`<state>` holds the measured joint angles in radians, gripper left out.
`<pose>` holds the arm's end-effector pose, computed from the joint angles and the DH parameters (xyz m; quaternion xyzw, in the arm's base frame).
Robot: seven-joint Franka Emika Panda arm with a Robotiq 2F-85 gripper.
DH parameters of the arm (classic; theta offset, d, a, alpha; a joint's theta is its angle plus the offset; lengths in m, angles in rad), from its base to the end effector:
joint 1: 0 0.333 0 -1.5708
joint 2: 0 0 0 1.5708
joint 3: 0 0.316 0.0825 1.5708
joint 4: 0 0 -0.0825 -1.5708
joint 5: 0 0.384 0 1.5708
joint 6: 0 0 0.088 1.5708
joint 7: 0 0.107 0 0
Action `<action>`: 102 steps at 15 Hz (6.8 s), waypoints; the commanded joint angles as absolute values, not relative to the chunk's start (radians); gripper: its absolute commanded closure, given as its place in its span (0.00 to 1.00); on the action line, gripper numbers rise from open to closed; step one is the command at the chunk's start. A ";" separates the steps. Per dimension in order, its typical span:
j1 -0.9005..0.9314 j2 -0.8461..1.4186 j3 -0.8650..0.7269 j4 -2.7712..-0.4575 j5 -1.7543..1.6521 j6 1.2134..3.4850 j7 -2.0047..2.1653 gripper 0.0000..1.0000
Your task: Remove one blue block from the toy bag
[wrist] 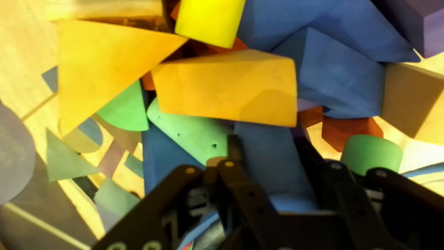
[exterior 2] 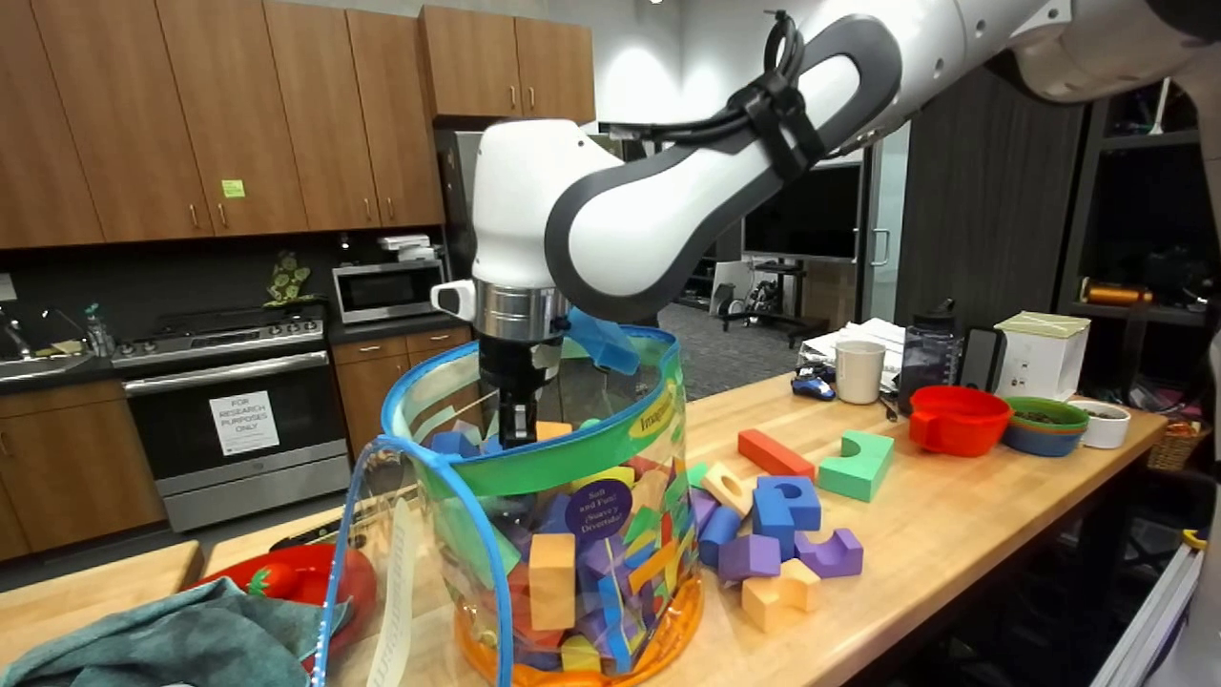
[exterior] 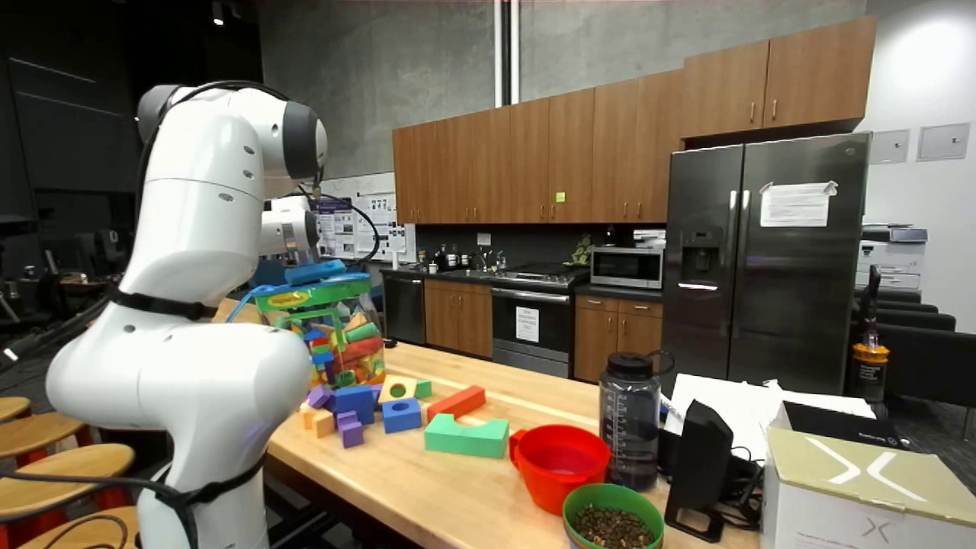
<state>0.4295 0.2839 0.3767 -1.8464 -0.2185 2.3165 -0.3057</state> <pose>0.4590 0.4494 0.4023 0.8148 0.5689 0.1106 0.0097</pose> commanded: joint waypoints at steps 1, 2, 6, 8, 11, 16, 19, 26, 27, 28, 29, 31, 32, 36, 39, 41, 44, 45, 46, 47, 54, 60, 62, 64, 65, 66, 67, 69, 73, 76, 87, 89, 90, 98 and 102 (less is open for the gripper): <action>0.421 0.221 0.367 -1.833 -0.246 2.280 -0.302 0.84; 0.419 0.208 0.364 -1.827 -0.255 2.278 -0.300 0.84; 0.409 0.164 0.355 -1.797 -0.294 2.235 -0.310 0.84; 0.405 0.144 0.354 -1.783 -0.304 2.192 -0.313 0.84; 0.398 0.113 0.351 -1.762 -0.319 2.118 -0.312 0.84; 0.383 0.051 0.345 -1.738 -0.361 1.997 -0.311 0.84; 0.370 -0.006 0.340 -1.747 -0.392 1.934 -0.302 0.84; 0.340 -0.155 0.340 -1.853 -0.404 1.836 -0.210 0.84; 0.337 -0.185 0.341 -1.897 -0.398 1.844 -0.173 0.84; 0.336 -0.213 0.342 -1.940 -0.396 1.856 -0.135 0.84; 0.336 -0.243 0.345 -1.992 -0.400 1.874 -0.092 0.84; 0.336 -0.306 0.350 -2.098 -0.406 1.904 -0.006 0.84; 0.335 -0.334 0.355 -2.144 -0.413 1.916 0.032 0.84; 0.332 -0.447 0.377 -2.314 -0.437 1.967 0.166 0.84; 0.331 -0.507 0.395 -2.408 -0.446 2.009 0.251 0.84; 0.327 -0.534 0.406 -2.467 -0.450 2.051 0.300 0.84; 0.312 -0.557 0.428 -2.543 -0.479 2.126 0.364 0.84; 0.306 -0.557 0.436 -2.561 -0.493 2.151 0.384 0.84; 0.300 -0.556 0.443 -2.576 -0.500 2.172 0.401 0.84; 0.296 -0.550 0.447 -2.589 -0.500 2.193 0.415 0.84; 0.230 -0.532 0.438 -2.613 -0.559 2.299 0.380 0.84; 0.158 -0.529 0.416 -2.589 -0.735 2.362 0.383 0.84; 0.157 -0.531 0.406 -2.596 -0.759 2.371 0.390 0.84; 0.165 -0.536 0.399 -2.613 -0.759 2.371 0.403 0.84; 0.169 -0.541 0.399 -2.622 -0.754 2.368 0.409 0.84; 0.175 -0.548 0.402 -2.638 -0.747 2.366 0.421 0.84; 0.179 -0.556 0.406 -2.654 -0.745 2.365 0.432 0.84; 0.187 -0.570 0.420 -2.683 -0.752 2.364 0.461 0.84; 0.211 -0.580 0.461 -2.734 -0.740 2.365 0.544 0.84; 0.247 -0.561 0.486 -2.767 -0.711 2.388 0.613 0.84; 0.170 -0.307 0.478 -2.719 -0.613 2.694 0.551 0.84; 0.106 -0.258 0.498 -2.676 -0.699 2.723 0.563 0.84; 0.083 -0.234 0.503 -2.652 -0.745 2.733 0.568 0.84; 0.037 -0.073 0.504 -2.532 -0.962 2.751 0.632 0.84; 0.047 -0.034 0.498 -2.517 -0.996 2.746 0.665 0.84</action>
<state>0.0528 -0.0683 0.4952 -2.5378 -0.9532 2.7380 0.6279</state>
